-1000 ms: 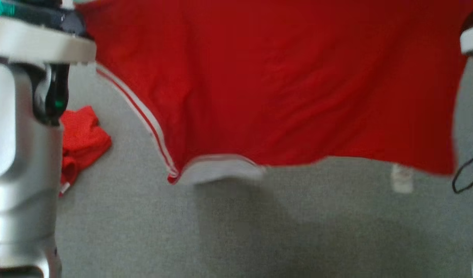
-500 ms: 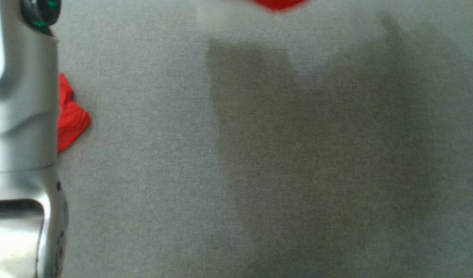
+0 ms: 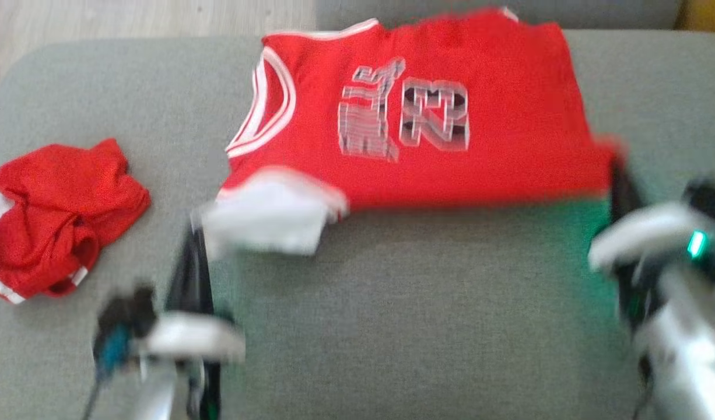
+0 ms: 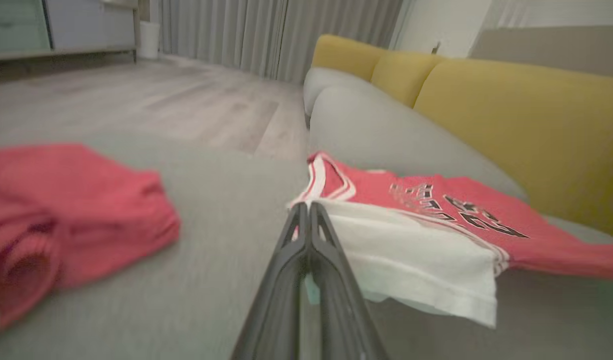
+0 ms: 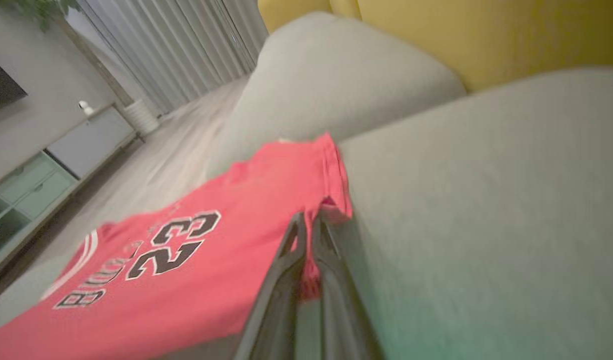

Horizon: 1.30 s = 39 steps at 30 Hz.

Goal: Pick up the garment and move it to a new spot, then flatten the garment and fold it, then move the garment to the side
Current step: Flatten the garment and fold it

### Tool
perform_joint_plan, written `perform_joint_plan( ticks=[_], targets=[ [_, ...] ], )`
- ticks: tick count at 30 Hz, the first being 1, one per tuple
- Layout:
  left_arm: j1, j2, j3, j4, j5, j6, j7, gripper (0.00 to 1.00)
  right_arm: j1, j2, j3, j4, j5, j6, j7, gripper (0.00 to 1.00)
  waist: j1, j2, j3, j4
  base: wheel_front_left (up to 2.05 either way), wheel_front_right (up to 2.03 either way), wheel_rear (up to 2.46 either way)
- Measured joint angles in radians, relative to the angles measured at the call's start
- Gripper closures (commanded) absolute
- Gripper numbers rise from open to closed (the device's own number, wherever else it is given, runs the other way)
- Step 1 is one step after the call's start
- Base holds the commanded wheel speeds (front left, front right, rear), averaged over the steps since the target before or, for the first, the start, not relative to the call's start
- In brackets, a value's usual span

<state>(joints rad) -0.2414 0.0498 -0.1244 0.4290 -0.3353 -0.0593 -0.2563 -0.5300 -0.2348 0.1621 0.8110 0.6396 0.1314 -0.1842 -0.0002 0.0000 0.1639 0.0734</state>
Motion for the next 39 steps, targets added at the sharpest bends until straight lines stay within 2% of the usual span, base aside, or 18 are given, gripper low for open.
perform_joint_plan(
  ticks=[5, 11, 16, 20, 24, 27, 32, 39],
  targets=[
    [0.193, -0.006, -0.010, -0.018, -0.043, -0.002, 0.000, 1.00, 0.187, 0.009, 0.053, -0.010, 0.075, 0.000, 0.004, 1.00, -0.0001, 0.0000, -0.053, -0.007, 0.00, 0.00, 0.00],
    [0.360, -0.006, -0.092, -0.048, -0.076, 0.017, 0.000, 1.00, 0.319, 0.013, 0.090, -0.040, 0.135, 0.000, -0.015, 1.00, -0.0002, 0.0000, -0.129, -0.004, 0.00, 0.00, 0.00],
    [0.428, -0.002, -0.073, -0.087, -0.026, 0.018, 0.000, 1.00, 0.416, 0.011, 0.116, -0.070, 0.161, 0.000, -0.020, 1.00, -0.0001, 0.0000, -0.170, 0.009, 0.00, 0.00, 0.00],
    [0.432, -0.001, -0.053, -0.150, -0.015, 0.014, 0.000, 1.00, 0.433, 0.007, 0.113, -0.106, 0.187, 0.000, -0.027, 1.00, 0.0000, 0.0000, -0.171, 0.015, 0.00, 0.00, 0.00],
    [0.367, -0.001, -0.053, -0.194, -0.015, -0.002, 0.000, 1.00, 0.416, 0.006, 0.100, -0.140, 0.203, 0.000, -0.025, 1.00, 0.0001, 0.0000, -0.148, 0.015, 0.00, 0.00, 0.00],
    [0.232, -0.001, -0.063, -0.193, -0.016, -0.001, 0.000, 1.00, 0.357, 0.006, 0.088, -0.156, 0.215, 0.000, 0.001, 1.00, 0.0002, 0.0000, -0.118, 0.014, 0.00, 0.00, 0.00],
    [-0.008, -0.005, -0.080, -0.121, -0.038, 0.044, 0.000, 1.00, 0.215, 0.023, 0.052, -0.164, 0.240, 0.000, 0.051, 1.00, 0.0004, 0.0000, -0.052, 0.007, 0.00, 0.00, 0.00],
    [-0.181, -0.009, -0.075, -0.025, -0.042, 0.078, 0.000, 1.00, 0.080, 0.046, 0.020, -0.146, 0.259, 0.000, 0.100, 1.00, 0.0005, 0.0000, 0.048, -0.011, 0.00, 0.00, 0.00]
  ],
)
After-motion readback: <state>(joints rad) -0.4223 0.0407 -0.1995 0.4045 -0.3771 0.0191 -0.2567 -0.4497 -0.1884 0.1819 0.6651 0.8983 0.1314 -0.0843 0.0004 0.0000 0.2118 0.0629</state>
